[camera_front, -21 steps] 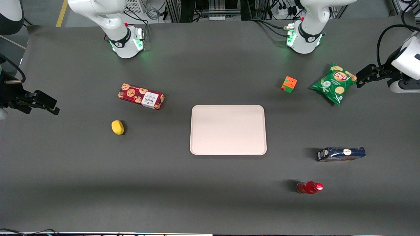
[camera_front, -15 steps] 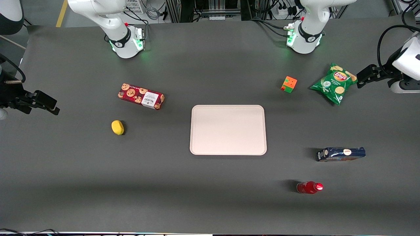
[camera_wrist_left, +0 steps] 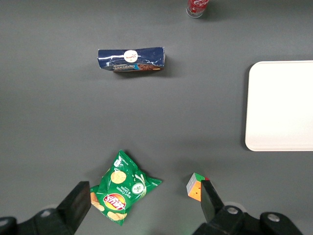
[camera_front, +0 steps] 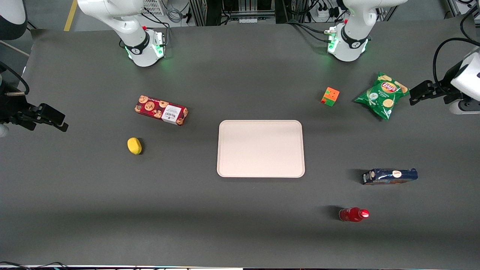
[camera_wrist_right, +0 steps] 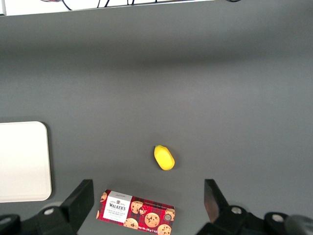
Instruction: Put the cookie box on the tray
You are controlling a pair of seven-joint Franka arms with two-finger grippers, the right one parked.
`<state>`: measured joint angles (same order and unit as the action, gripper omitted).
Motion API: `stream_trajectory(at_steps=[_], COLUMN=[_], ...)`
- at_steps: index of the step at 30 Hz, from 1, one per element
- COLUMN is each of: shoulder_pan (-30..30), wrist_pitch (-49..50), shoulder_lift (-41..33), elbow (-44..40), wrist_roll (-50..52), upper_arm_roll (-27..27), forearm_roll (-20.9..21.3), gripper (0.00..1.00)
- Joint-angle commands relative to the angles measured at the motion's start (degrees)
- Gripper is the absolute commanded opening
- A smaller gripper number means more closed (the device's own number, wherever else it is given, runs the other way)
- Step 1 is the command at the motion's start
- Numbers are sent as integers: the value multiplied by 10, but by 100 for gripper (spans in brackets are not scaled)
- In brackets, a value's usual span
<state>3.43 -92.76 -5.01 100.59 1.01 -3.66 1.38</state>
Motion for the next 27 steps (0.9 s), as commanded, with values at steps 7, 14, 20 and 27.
stream_trajectory(at_steps=[7,14,20,27], shoulder_pan=[-1,0,0,1], wrist_pitch=[5,12,20,75], shoulder_lift=[14,18,16,20], elbow=[-16,-15,-20,-87], wrist_roll=[3,11,38,122], upper_arm_roll=[5,8,13,17], forearm_roll=[-4,-3,-2,5], gripper=[100,100,100,100])
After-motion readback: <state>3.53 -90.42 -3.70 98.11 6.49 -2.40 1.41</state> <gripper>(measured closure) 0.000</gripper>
